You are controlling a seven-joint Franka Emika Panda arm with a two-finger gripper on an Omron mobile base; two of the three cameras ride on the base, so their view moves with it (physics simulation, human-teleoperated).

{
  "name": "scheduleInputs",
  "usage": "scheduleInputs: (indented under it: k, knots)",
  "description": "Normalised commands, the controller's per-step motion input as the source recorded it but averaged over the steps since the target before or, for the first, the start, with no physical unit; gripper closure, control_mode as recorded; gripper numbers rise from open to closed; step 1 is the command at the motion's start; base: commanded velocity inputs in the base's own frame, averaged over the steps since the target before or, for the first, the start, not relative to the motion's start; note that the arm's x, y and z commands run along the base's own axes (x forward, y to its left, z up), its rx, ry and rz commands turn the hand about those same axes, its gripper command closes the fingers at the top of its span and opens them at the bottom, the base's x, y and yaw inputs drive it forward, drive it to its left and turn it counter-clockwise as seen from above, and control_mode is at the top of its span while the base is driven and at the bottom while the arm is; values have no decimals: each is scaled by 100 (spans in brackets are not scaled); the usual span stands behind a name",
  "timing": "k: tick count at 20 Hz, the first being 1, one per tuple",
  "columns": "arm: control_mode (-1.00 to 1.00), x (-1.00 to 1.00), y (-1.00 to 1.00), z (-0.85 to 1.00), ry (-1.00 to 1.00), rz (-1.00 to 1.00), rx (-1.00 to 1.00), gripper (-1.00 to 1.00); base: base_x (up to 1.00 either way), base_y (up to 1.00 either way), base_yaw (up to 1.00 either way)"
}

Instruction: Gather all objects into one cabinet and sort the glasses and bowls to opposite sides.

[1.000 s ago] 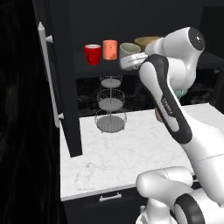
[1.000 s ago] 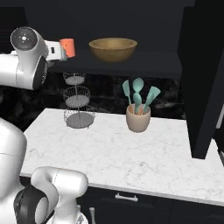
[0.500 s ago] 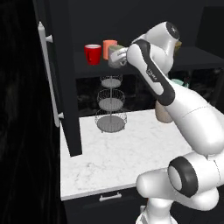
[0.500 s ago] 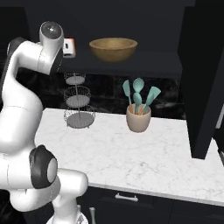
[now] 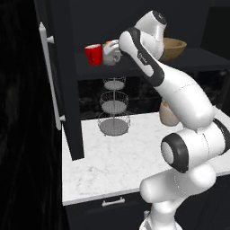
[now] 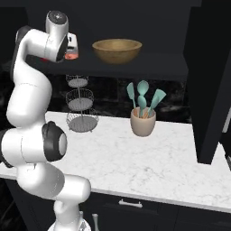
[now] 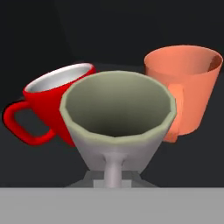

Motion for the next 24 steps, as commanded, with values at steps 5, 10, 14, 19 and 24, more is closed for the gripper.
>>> scheduleInputs:
  k: [5,10,14,19,24]
  knots:
    - [-100,51,19,-9,5,0,0,100,0,0,0]
    - [-100,44,15,-16,2,0,0,100,0,0,0]
    - [-100,3,5,-28,0,0,0,100,0,0,0]
    - [-100,-32,0,-51,0,0,0,100,0,0,0]
    - [-100,-29,0,-54,0,0,0,-100,0,0,0]
